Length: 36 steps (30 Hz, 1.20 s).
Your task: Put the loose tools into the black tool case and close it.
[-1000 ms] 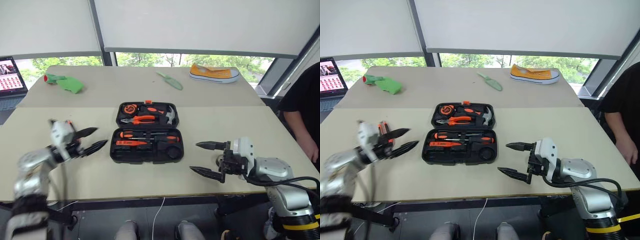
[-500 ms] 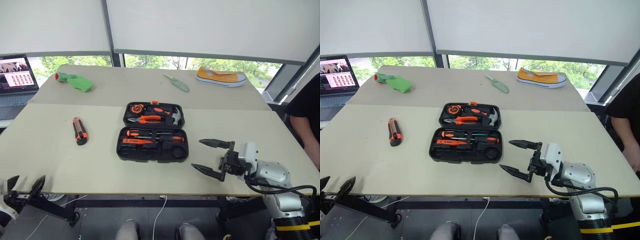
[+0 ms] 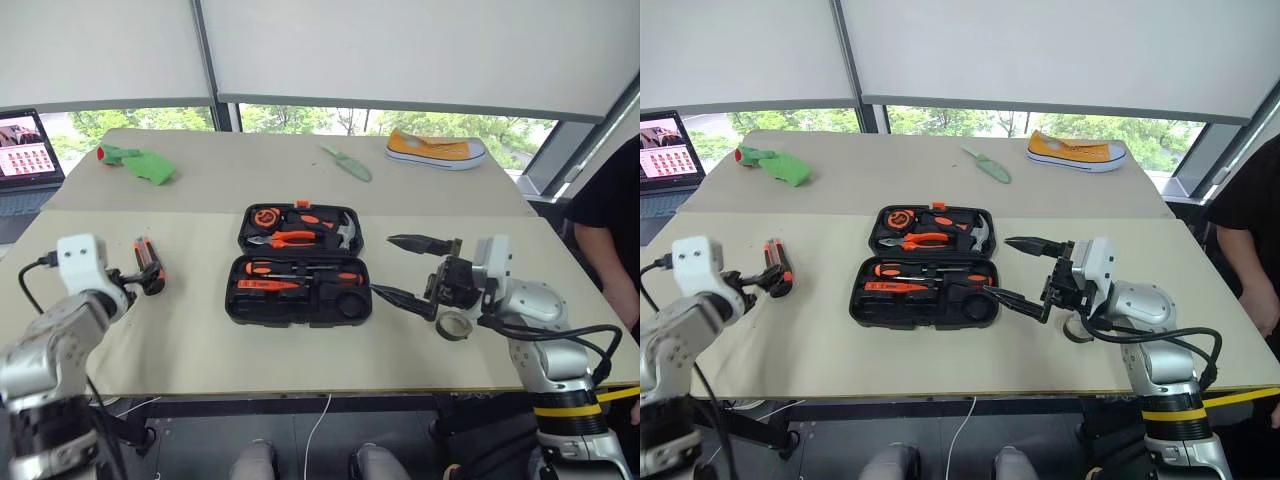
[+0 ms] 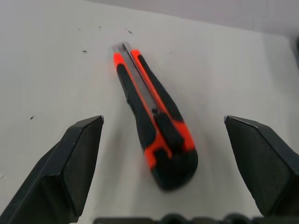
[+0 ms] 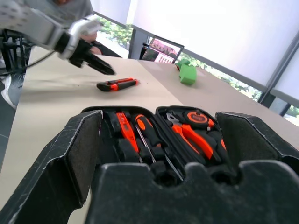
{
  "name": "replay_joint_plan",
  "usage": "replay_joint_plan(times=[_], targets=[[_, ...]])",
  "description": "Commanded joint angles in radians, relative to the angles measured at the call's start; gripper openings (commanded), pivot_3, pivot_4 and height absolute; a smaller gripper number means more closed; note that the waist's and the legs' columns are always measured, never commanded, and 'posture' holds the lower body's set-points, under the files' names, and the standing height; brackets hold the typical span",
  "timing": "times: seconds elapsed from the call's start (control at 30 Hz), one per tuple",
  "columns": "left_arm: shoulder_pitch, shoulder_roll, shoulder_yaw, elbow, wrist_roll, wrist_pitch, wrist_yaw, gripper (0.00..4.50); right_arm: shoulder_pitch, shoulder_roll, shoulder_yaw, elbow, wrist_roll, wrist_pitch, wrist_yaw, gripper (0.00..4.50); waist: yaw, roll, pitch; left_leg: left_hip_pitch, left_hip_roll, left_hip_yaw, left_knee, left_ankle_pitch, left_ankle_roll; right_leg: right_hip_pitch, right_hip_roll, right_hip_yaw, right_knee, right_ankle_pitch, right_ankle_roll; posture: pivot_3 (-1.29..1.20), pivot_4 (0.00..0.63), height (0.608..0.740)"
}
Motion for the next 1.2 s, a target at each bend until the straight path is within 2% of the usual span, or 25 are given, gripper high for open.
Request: replay_joint_plan(times=[0.03, 0.13, 0.3, 0.37, 0.4, 0.5, 0.57, 0.67, 0.73, 0.8, 0.93, 1.03, 1.2], targets=[[-0.114, -0.023, -0.059, 0.146, 0.092, -0.044, 0.076, 4.44, -0.015, 0.001, -0.001, -0.016, 0.011, 0.006, 0.005, 4.50, 0.002, 0.000, 0.000, 0.000, 0.000, 0.000, 0.000, 0.000, 0.000, 0.000, 0.000, 0.000, 0.000, 0.000, 0.000, 0.00, 0.150, 0.740], [-0.178, -0.034, -0.109, 0.283, 0.169, -0.118, 0.116, 4.44, -0.012, 0.007, 0.007, -0.027, 0.011, 0.011, 0.002, 4.50, 0.003, 0.000, 0.000, 0.000, 0.000, 0.000, 0.000, 0.000, 0.000, 0.000, 0.000, 0.000, 0.000, 0.000, 0.000, 0.00, 0.150, 0.740], [-0.249, -0.073, -0.092, 0.458, 0.193, -0.173, 0.167, 4.44, -0.002, 0.005, 0.004, -0.052, 0.015, 0.021, -0.013, 4.50, 0.006, 0.000, 0.000, 0.000, 0.000, 0.000, 0.000, 0.000, 0.000, 0.000, 0.000, 0.000, 0.000, 0.000, 0.000, 0.00, 0.150, 0.740], [-0.258, -0.068, -0.094, 0.491, 0.189, -0.167, 0.149, 3.93, 0.004, 0.003, 0.005, -0.062, 0.014, 0.022, -0.015, 4.50, 0.007, 0.000, 0.000, 0.000, 0.000, 0.000, 0.000, 0.000, 0.000, 0.000, 0.000, 0.000, 0.000, 0.000, 0.000, 0.00, 0.150, 0.740], [-0.256, -0.063, -0.094, 0.491, 0.188, -0.165, 0.141, 3.84, 0.006, 0.003, 0.004, -0.066, 0.014, 0.023, -0.017, 4.50, 0.007, 0.000, 0.000, 0.000, 0.000, 0.000, 0.000, 0.000, 0.000, 0.000, 0.000, 0.000, 0.000, 0.000, 0.000, 0.00, 0.150, 0.740], [-0.236, -0.046, -0.083, 0.478, 0.183, -0.184, 0.114, 2.63, 0.011, 0.002, 0.000, -0.073, 0.011, 0.024, -0.021, 4.50, 0.003, 0.000, 0.000, 0.000, 0.000, 0.000, 0.000, 0.000, -0.001, 0.000, 0.000, 0.000, 0.001, 0.000, 0.000, 0.00, 0.150, 0.740], [-0.199, -0.049, -0.047, 0.410, 0.142, -0.295, 0.038, 1.92, 0.021, -0.004, -0.001, -0.079, 0.004, 0.018, -0.020, 4.50, -0.004, 0.000, 0.000, 0.000, 0.000, 0.000, 0.000, 0.001, -0.001, 0.000, 0.000, 0.000, 0.001, 0.000, 0.000, 0.00, 0.150, 0.740], [-0.113, -0.003, -0.079, 0.302, 0.098, -0.523, -0.251, 1.92, 0.039, -0.017, -0.014, -0.090, 0.000, 0.014, -0.023, 4.50, -0.009, 0.000, 0.000, 0.000, 0.000, 0.000, -0.001, 0.000, -0.001, -0.001, -0.001, 0.000, 0.000, 0.000, 0.000, 0.00, 0.150, 0.740], [-0.072, 0.035, -0.098, 0.259, 0.041, -0.615, -0.481, 1.92, 0.052, -0.031, -0.027, -0.095, 0.000, 0.011, -0.024, 4.50, -0.008, -0.001, 0.001, -0.001, 0.000, 0.001, -0.002, 0.001, -0.001, -0.002, -0.001, 0.000, 0.000, 0.000, 0.000, 0.00, 0.150, 0.740], [-0.022, 0.123, -0.181, 0.228, 0.011, -0.696, -0.807, 1.92, 0.077, -0.051, -0.047, -0.103, 0.004, 0.012, -0.022, 4.50, -0.001, -0.001, 0.001, -0.002, 0.000, 0.001, -0.002, 0.001, -0.001, -0.002, -0.001, -0.001, -0.001, 0.000, 0.000, 0.00, 0.150, 0.740], [-0.040, 0.234, -0.351, 0.273, 0.040, -0.833, -1.216, 1.92, 0.127, -0.090, -0.072, -0.112, 0.007, 0.016, -0.011, 4.50, 0.011, 0.001, 0.000, -0.001, -0.001, 0.003, -0.002, 0.000, -0.002, -0.001, -0.003, -0.001, -0.003, 0.000, 0.000, 0.00, 0.150, 0.740], [-0.155, 0.216, -0.463, 0.349, 0.084, -0.917, -1.380, 1.92, 0.162, -0.110, -0.080, -0.120, 0.006, 0.019, -0.008, 4.50, 0.017, 0.001, 0.001, -0.002, 0.000, 0.003, -0.002, 0.000, -0.002, -0.001, -0.002, -0.001, -0.004, 0.000, -0.001, 0.00, 0.150, 0.740], [-0.307, 0.136, -0.608, 0.510, 0.246, -1.096, -1.410, 1.92, 0.212, -0.122, -0.079, -0.159, 0.008, 0.035, -0.024, 4.50, 0.012, 0.001, 0.001, -0.003, 0.000, 0.002, 0.002, 0.001, 0.000, -0.001, -0.001, 0.000, -0.003, 0.000, 0.000, 0.00, 0.150, 0.740]])
